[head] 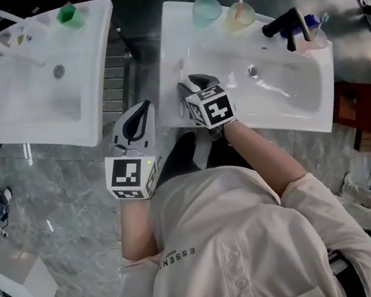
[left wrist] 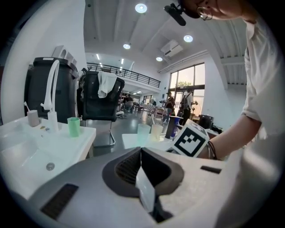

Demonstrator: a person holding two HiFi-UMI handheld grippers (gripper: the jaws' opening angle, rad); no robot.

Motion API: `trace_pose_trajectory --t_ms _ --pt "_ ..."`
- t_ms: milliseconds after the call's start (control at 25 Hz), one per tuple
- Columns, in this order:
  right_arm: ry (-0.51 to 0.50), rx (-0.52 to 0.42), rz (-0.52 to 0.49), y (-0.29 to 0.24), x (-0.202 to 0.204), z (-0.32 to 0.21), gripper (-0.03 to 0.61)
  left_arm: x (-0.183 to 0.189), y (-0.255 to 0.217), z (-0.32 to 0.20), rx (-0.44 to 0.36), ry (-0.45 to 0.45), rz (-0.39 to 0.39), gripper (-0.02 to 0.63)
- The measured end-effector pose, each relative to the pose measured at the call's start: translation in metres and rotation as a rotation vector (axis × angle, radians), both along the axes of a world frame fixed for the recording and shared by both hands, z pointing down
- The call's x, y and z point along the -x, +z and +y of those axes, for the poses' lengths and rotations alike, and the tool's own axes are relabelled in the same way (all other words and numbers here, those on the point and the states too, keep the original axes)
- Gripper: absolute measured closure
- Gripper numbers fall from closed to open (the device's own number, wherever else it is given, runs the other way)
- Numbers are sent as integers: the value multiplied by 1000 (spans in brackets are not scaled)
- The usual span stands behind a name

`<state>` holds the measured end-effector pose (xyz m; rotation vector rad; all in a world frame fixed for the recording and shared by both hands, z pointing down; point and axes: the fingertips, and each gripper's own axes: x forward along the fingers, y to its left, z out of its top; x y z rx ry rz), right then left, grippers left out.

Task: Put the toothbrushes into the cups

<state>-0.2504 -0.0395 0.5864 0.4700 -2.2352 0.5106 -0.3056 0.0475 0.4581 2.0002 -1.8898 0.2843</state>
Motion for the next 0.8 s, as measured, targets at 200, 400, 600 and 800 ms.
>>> trace_pose_trajectory --t_ms 200,400,600,800 --pt "18 -41 59 10 8 3 422 9 10 13 10 -30 19 612" --pt "6 -80 102 12 9 2 423 12 14 16 10 -45 34 612" --pt "-15 -61 139 13 6 -3 481 12 11 8 1 -31 32 612" --pt "-45 -61 150 15 4 -6 532 6 12 -1 6 -7 33 612"
